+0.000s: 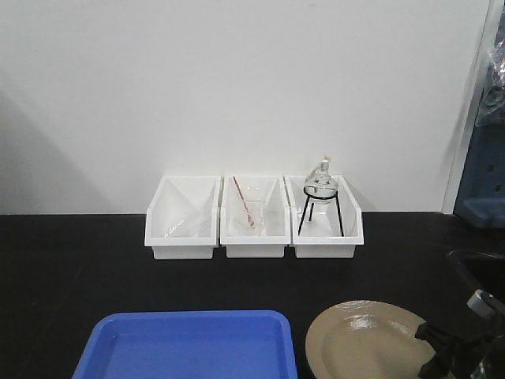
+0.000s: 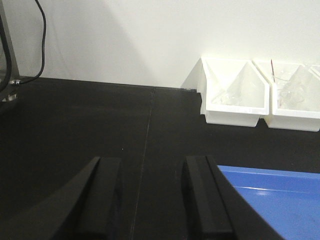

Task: Place disk in tray to left cabinet
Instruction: 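Grasp the rim of the beige plate with the right gripper, then lift the beige plate and lower it into the blue tray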

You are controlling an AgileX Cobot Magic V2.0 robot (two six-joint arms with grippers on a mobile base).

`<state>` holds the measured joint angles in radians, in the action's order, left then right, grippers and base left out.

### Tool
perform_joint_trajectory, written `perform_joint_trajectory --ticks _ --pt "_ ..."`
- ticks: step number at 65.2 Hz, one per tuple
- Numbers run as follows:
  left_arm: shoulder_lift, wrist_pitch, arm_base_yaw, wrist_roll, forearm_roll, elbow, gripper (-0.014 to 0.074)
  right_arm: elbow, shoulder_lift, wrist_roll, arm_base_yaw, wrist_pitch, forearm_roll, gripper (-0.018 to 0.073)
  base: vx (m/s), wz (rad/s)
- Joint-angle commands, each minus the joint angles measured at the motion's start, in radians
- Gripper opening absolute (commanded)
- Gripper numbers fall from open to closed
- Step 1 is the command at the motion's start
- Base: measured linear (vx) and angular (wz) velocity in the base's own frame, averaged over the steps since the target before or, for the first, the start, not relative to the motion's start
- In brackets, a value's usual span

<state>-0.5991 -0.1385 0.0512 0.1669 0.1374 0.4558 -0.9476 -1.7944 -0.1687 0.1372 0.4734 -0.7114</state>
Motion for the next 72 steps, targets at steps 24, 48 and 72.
perform_joint_trajectory --ticks 24,48,72 --pt "-0.004 0.094 0.001 0.011 0.0 0.031 0.0422 -0.02 0.217 -0.018 0.003 -0.039 -0.034 -0.0005 0.0 0.0" --pt "-0.004 0.094 0.001 0.011 0.0 0.031 0.0422 -0.034 0.317 -0.089 0.0 -0.083 -0.295 -0.0005 0.0 0.0" --pt "-0.004 0.094 0.001 0.011 0.0 0.031 0.0422 -0.179 0.245 -0.429 -0.286 -0.076 -0.81 -0.0004 0.0 0.0"
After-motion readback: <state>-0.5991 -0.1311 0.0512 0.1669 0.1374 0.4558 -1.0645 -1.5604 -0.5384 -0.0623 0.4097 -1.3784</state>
